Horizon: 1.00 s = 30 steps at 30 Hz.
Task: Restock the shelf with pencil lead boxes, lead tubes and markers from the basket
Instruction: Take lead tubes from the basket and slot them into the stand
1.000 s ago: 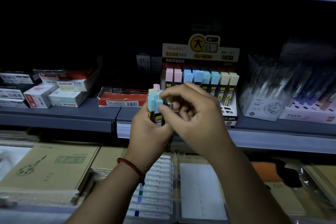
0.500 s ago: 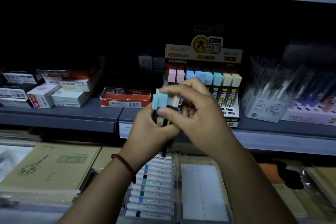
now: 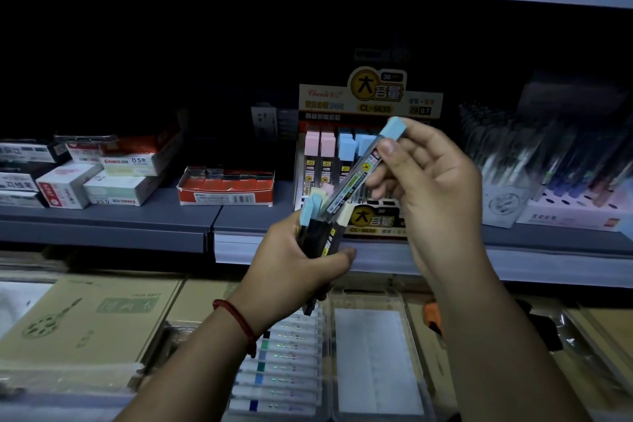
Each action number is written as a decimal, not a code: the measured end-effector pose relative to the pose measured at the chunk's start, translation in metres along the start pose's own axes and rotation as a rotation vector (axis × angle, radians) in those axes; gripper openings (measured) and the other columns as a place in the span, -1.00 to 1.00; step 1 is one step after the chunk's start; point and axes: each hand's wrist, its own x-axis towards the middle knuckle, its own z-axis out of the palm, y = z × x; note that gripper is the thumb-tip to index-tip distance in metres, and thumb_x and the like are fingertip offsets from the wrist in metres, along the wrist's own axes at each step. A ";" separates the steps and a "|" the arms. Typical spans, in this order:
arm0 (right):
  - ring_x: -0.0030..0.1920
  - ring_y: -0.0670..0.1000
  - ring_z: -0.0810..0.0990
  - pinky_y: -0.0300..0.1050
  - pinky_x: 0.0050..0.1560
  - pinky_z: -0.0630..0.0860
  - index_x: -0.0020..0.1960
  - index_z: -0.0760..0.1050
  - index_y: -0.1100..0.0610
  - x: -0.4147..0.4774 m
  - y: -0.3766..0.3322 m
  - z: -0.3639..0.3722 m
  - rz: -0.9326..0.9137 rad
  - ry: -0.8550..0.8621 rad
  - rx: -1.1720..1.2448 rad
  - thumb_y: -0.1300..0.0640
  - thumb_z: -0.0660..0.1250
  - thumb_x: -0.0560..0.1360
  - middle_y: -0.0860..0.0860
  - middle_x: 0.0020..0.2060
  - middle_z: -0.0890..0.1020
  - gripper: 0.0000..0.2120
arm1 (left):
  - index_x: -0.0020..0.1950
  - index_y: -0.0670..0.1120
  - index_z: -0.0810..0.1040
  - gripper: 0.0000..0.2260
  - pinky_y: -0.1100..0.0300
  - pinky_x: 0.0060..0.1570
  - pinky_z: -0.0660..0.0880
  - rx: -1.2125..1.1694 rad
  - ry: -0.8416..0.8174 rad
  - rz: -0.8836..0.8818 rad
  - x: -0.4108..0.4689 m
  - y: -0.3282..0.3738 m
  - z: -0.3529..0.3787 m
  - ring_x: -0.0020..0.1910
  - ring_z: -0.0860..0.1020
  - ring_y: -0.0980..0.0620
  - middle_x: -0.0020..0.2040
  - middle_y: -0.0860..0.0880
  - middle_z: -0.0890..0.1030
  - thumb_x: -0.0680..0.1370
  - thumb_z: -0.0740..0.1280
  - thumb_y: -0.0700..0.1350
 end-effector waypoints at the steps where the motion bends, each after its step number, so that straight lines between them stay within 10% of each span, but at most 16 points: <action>1: -0.29 0.03 0.61 -0.18 -0.31 0.54 0.27 0.52 0.22 0.000 0.000 -0.004 -0.005 0.026 0.014 0.28 0.33 0.60 0.12 -0.13 0.64 -0.75 | -0.06 -0.10 0.49 -0.81 -0.18 -0.46 0.52 -0.004 -0.002 -0.004 0.000 0.001 0.002 -0.45 0.54 -0.14 -0.39 -0.20 0.56 0.49 0.51 -0.19; 9: -0.27 0.05 0.65 -0.12 -0.21 0.60 0.20 0.48 0.10 0.003 -0.003 -0.039 -0.125 0.268 -0.095 0.31 0.27 0.64 0.16 -0.16 0.60 -0.81 | 0.01 -0.18 0.55 -0.81 -0.20 -0.36 0.56 -0.068 0.024 -0.010 0.002 0.006 0.024 -0.39 0.59 -0.16 -0.33 -0.09 0.62 0.47 0.51 -0.21; 30: -0.18 0.07 0.64 0.06 -0.09 0.62 0.27 0.49 -0.01 0.012 0.005 -0.043 -0.185 -0.078 -0.466 0.27 0.25 0.65 0.04 -0.20 0.58 -0.73 | 0.07 -0.13 0.57 -0.78 0.05 -0.33 0.65 -0.079 0.001 0.019 0.007 -0.002 0.025 -0.29 0.64 -0.19 -0.19 -0.13 0.64 0.47 0.50 -0.20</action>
